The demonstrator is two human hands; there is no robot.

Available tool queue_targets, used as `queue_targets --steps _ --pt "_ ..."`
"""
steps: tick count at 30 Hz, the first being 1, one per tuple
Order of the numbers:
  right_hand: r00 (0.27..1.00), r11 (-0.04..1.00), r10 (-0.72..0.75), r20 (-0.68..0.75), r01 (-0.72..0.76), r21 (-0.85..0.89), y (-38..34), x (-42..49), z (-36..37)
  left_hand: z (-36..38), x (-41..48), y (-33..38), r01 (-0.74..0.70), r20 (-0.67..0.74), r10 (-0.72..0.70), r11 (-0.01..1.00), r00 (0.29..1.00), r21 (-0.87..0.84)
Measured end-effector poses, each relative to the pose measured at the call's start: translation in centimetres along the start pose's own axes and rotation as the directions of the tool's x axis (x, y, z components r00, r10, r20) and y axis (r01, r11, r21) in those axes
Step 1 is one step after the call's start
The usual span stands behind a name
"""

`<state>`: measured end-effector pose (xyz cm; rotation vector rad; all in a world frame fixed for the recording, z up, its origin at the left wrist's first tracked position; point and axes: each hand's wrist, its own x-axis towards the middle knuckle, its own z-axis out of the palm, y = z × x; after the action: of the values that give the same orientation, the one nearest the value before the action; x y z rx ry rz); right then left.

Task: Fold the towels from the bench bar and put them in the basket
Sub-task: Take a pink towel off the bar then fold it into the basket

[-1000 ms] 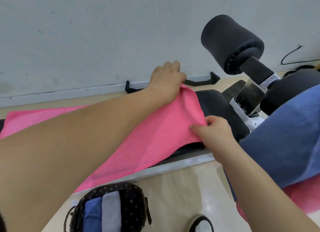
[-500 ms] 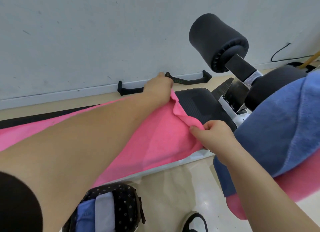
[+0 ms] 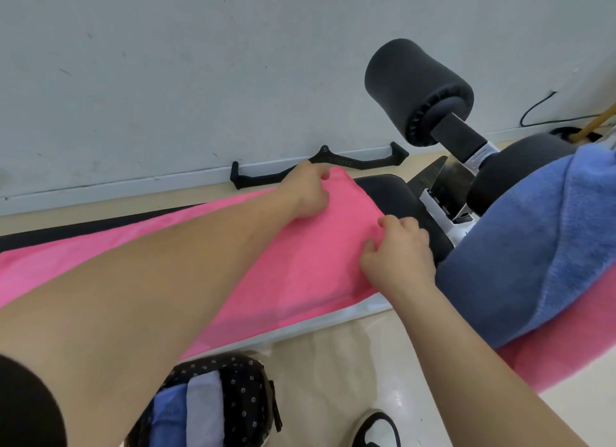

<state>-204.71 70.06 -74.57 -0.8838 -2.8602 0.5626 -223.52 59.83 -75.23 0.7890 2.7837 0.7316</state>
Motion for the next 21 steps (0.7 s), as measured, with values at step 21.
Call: queue_targets --steps 21 --pt "0.978 0.85 0.21 0.011 -0.188 0.492 3.1 1.8 -1.7 3.1 3.9 6.1 -0.078 -0.124 0.066 0.992 0.99 -0.095"
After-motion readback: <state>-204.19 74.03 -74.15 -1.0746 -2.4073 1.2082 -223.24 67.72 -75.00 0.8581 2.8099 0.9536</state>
